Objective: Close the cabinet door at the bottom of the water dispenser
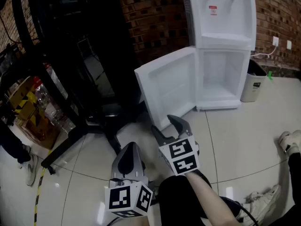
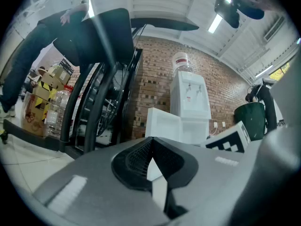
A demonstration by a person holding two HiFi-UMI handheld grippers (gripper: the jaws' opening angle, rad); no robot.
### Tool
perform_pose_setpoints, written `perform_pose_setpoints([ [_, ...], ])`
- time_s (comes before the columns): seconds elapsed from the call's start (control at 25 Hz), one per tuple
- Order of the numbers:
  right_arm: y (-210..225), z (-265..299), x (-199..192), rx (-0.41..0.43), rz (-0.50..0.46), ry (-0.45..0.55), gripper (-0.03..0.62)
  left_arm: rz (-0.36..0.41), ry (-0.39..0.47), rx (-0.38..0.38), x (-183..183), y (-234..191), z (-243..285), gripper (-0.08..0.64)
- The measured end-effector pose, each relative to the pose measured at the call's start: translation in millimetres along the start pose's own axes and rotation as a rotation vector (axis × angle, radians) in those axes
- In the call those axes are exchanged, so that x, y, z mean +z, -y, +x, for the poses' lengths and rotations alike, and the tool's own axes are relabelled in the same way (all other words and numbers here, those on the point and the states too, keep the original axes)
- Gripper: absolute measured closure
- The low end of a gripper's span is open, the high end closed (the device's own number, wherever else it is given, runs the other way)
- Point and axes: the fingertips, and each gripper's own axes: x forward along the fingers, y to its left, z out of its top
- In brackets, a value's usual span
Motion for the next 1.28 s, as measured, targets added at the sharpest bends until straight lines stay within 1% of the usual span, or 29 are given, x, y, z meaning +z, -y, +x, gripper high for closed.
perform_pose_setpoints([
  [0.12, 5.6, 39.2, 4.8, -0.054, -0.009, 0.012, 0.345, -0.004, -0.031, 0.007, -13.8, -15.6, 14.5, 0.543],
  [0.24, 17.1, 68.1, 12.9, -0.113, -0.024, 0.035, 0.339, -0.016, -0.036, 0.011, -23.6, -27.5, 28.0, 0.543],
  [0.36, 21.5, 88.7, 18.2, -0.130, -0.031, 0.049, 0.337, -0.039, -0.035, 0.020, -31.5, -37.9, 35.9, 0.543],
  [0.48, 22.1, 102.7, 22.0, -0.140, -0.070, 0.062, 0.334, -0.056, -0.036, 0.021, -37.5, -43.7, 39.4, 0.543],
  [0.6, 24.6, 110.3, 26.1, -0.160, -0.130, 0.068, 0.333, -0.021, -0.057, 0.019, -44.3, -47.1, 41.8, 0.543],
  [0.68, 23.6, 112.2, 26.5, -0.158, -0.139, 0.066, 0.333, -0.012, -0.068, 0.025, -47.6, -50.6, 40.8, 0.543],
  [0.84, 25.3, 112.4, 24.3, -0.152, -0.111, 0.067, 0.349, -0.094, -0.052, 0.041, -49.5, -55.5, 35.6, 0.543],
  [1.0, 30.5, 112.4, 24.3, -0.169, -0.128, 0.064, 0.404, -0.100, -0.048, 0.047, -50.6, -55.6, 37.3, 0.543],
  [1.16, 28.7, 110.7, 23.7, -0.165, -0.129, 0.066, 0.405, -0.136, -0.039, 0.050, -50.7, -58.9, 38.4, 0.543],
  [1.28, 29.6, 104.3, 23.2, -0.170, -0.126, 0.053, 0.405, -0.137, -0.037, 0.043, -48.1, -54.7, 39.3, 0.543],
])
